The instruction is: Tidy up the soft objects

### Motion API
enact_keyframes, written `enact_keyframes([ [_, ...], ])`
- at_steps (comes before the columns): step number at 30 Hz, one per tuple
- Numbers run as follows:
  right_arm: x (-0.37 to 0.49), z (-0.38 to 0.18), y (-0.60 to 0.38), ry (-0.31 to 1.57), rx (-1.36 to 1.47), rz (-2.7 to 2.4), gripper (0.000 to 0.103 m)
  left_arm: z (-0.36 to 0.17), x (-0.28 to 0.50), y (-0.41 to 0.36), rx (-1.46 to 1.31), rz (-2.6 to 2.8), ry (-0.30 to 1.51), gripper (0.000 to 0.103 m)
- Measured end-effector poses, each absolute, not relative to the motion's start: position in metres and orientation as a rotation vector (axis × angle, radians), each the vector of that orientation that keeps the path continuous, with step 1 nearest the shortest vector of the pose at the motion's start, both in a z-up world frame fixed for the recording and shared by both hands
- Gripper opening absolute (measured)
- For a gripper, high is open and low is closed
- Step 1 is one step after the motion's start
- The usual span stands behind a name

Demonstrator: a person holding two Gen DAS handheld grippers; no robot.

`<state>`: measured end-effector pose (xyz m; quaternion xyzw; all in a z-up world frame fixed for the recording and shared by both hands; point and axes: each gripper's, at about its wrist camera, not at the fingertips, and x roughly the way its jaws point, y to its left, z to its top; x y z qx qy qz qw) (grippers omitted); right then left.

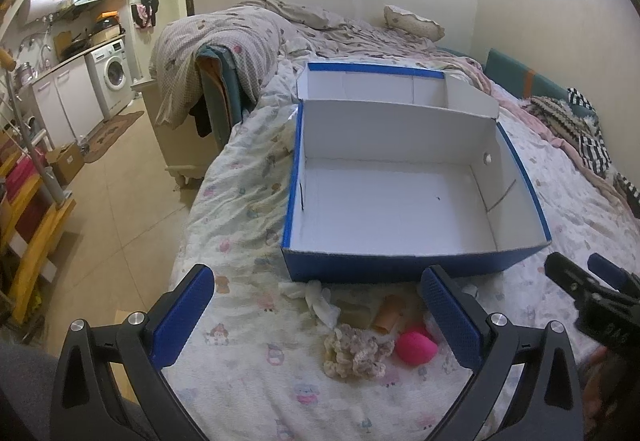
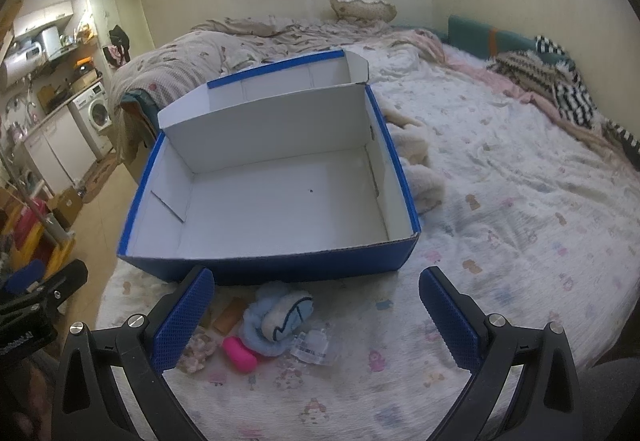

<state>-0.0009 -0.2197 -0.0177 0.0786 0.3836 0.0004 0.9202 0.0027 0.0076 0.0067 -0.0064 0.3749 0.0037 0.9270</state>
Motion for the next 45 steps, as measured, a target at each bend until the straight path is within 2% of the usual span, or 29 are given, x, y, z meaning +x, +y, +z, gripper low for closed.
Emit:
enact_keyframes([
  [10, 0.035, -0.009, -0.239, 0.913, 0.159, 0.042, 0.103, 0.018, 0.029, 0.023, -0.025, 0.012, 0.833, 0.103],
  [18, 0.050, -0.050, -0.251, 1.040, 0.201, 0.050, 0.103, -0.024, 0.064, 0.043, -0.116, 0.018, 1.071, 0.102],
  [24, 0.052, -0.074, -0.254, 1.108, 0.247, 0.029, 0.103, -0.077, 0.075, 0.045, -0.208, -0.014, 1.279, 0.080],
  [25, 0.052, -0.074, -0.252, 1.106, 0.227, 0.025, 0.103, -0.085, 0.075, 0.042, -0.216, -0.022, 1.313, 0.073],
  [30, 0.053, -0.077, -0.249, 1.117, 0.203, 0.027, 0.103, -0.126, 0.071, 0.023, -0.255, -0.076, 1.476, 0.063],
  [33, 0.053, -0.078, -0.246, 1.114, 0.181, 0.023, 0.103, -0.134, 0.070, 0.006, -0.214, -0.107, 1.492, 0.043],
  [34, 0.053, -0.078, -0.244, 1.113, 0.174, 0.022, 0.103, -0.136, 0.070, 0.003, -0.209, -0.114, 1.494, 0.026],
  [35, 0.053, -0.078, -0.243, 1.113, 0.168, 0.021, 0.103, -0.139, 0.071, 0.000, -0.206, -0.124, 1.502, 0.018],
  [39, 0.051, -0.078, -0.242, 1.115, 0.155, 0.024, 0.103, -0.132, 0.067, -0.003, -0.215, -0.139, 1.488, 0.012],
  [45, 0.049, -0.078, -0.239, 1.124, 0.190, 0.084, 0.103, -0.100, 0.053, 0.008, -0.281, -0.211, 1.422, 0.011],
])
